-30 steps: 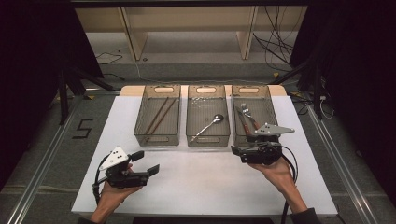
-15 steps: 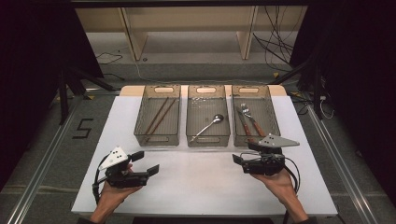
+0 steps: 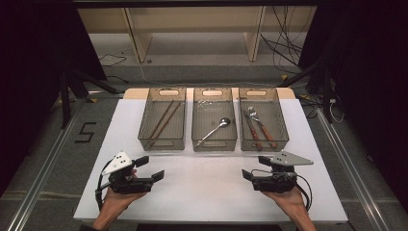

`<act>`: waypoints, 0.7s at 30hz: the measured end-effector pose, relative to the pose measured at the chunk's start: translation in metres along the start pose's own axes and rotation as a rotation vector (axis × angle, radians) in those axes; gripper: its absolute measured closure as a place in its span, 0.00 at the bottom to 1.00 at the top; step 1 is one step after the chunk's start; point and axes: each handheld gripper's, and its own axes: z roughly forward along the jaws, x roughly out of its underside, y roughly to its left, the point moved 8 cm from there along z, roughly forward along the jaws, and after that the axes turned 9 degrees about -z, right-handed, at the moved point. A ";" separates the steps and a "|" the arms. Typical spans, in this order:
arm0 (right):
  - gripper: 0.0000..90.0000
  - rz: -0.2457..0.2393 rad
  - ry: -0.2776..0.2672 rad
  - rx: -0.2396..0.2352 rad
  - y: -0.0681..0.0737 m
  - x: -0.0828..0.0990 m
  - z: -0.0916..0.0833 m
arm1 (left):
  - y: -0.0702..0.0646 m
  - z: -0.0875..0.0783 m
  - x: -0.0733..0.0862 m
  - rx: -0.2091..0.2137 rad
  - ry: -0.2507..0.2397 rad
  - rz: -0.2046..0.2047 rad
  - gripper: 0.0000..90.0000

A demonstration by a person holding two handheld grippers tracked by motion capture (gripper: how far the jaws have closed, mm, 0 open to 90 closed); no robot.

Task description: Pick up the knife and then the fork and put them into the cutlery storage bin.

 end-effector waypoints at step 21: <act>0.19 0.014 -0.011 0.030 0.001 0.017 -0.009 | -0.002 0.001 0.001 0.009 0.009 0.005 0.17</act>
